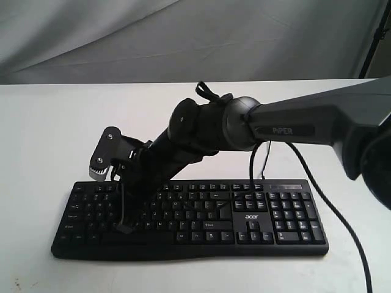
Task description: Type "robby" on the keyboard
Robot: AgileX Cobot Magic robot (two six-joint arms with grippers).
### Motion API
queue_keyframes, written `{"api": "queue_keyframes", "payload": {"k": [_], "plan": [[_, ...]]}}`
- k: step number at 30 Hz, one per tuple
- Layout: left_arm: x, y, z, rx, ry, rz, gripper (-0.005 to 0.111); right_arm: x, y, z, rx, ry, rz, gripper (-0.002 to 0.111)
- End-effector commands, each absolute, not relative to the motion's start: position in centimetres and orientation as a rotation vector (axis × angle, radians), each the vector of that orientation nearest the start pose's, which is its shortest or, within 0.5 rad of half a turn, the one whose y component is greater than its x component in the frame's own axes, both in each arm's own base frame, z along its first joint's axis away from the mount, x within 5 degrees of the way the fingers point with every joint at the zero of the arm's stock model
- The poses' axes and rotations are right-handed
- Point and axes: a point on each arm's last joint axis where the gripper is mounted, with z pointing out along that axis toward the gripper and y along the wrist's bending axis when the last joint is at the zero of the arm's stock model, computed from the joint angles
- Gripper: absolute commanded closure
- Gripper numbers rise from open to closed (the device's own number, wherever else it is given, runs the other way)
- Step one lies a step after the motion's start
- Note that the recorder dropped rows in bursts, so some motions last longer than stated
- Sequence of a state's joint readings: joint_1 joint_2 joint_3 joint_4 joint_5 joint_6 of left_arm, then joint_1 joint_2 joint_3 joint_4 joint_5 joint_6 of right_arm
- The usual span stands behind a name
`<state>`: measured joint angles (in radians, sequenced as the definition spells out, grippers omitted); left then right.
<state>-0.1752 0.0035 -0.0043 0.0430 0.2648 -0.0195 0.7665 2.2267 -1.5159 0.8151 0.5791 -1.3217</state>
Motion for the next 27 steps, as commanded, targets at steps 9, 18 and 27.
{"api": "queue_keyframes", "payload": {"k": [9,18,27], "plan": [[5.4,-0.9,19.0,0.169,1.735,-0.104,0.107,30.5,34.6,11.7,-1.756,1.934,0.610,0.108],[5.4,-0.9,19.0,0.169,1.735,-0.104,0.107,30.4,34.5,14.8,-1.740,1.875,0.591,0.108],[5.4,-0.9,19.0,0.169,1.735,-0.104,0.107,31.0,32.9,15.7,-1.731,1.955,0.544,0.108]]}}
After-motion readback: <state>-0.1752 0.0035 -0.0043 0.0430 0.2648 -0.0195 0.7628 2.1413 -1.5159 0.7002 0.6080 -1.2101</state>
